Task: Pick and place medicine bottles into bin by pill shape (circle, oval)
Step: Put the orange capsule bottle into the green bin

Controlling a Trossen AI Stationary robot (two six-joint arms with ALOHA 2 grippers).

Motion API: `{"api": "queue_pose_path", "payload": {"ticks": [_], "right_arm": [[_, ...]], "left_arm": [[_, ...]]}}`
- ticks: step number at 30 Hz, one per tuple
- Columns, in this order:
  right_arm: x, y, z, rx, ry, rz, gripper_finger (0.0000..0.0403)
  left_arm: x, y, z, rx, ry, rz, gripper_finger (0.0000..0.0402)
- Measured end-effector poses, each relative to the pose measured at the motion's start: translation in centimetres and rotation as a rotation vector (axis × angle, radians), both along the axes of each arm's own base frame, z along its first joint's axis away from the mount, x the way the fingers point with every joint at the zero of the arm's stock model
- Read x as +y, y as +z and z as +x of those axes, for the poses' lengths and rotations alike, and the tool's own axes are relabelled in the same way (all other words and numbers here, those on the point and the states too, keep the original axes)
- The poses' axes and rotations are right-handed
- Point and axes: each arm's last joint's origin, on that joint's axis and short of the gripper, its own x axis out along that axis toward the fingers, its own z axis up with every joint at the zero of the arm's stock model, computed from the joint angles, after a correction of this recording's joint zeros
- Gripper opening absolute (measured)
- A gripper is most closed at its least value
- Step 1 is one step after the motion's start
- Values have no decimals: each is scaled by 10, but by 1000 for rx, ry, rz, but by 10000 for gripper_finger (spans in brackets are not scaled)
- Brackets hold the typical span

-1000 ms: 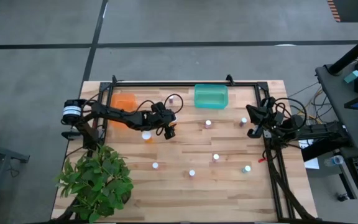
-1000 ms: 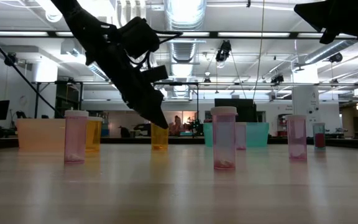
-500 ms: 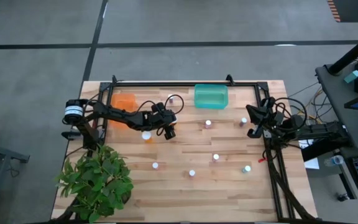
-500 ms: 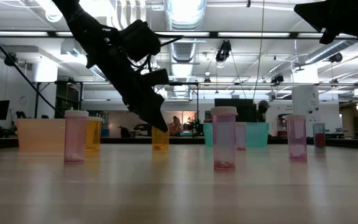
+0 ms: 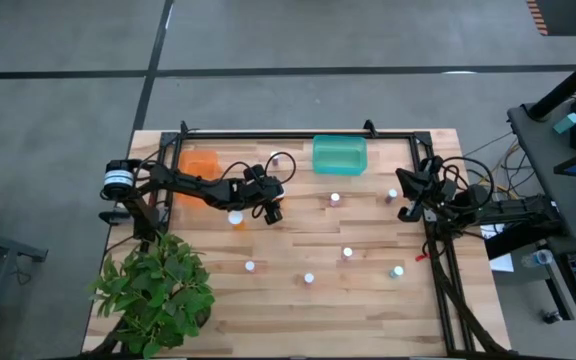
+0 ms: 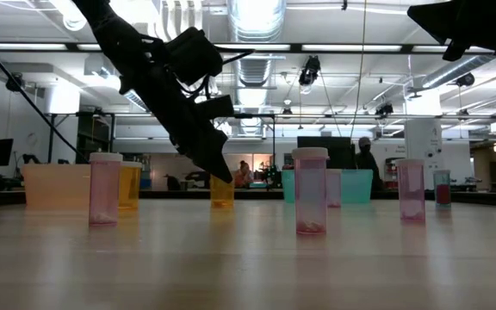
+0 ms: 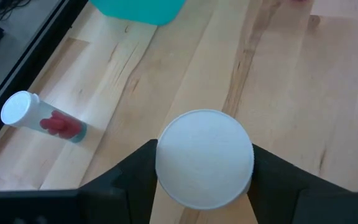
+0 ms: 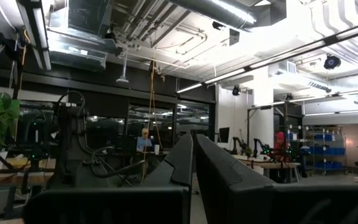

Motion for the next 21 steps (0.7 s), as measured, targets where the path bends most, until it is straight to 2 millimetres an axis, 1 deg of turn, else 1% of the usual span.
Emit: {"api": "queue_pose_path", "payload": {"ticks": [17,21], "right_arm": [[0,0,0,1,-1,-1,9],[0,0,0,6,-4,-7,9]], "left_arm": [[-3,0,0,-1,-8,0,179],[-3,7,5,-22,-13,3,179]]}}
